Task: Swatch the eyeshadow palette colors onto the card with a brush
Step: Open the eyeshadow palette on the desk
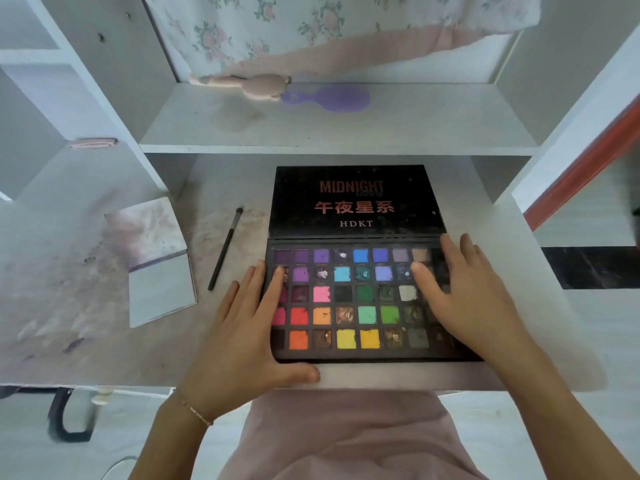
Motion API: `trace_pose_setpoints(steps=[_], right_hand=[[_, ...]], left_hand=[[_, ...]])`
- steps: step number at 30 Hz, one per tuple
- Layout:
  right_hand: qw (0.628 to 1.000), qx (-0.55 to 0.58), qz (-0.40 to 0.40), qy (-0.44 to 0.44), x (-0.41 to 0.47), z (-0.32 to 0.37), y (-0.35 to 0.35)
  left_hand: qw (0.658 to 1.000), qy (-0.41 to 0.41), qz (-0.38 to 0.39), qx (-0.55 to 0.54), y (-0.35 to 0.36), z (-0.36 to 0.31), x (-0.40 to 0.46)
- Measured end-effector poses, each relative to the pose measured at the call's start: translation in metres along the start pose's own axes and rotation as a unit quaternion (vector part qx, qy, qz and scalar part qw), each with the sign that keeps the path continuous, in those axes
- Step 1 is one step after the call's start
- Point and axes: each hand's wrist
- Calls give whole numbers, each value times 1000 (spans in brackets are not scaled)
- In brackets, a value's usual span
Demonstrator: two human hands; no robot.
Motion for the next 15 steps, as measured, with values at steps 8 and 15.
trace_pose_setpoints(steps=[8, 15], right_hand=[[999, 17, -33, -12, 13, -4, 8], [999, 42, -13, -22, 50, -1, 6]], left_hand=[[999, -16, -29, 12, 3, -4, 5], [995, -41, -86, -37, 4, -5, 24]])
Point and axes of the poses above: each hand's wrist, its own x-axis towards the middle knuckle, its own y-axis out of the palm, z = x × y
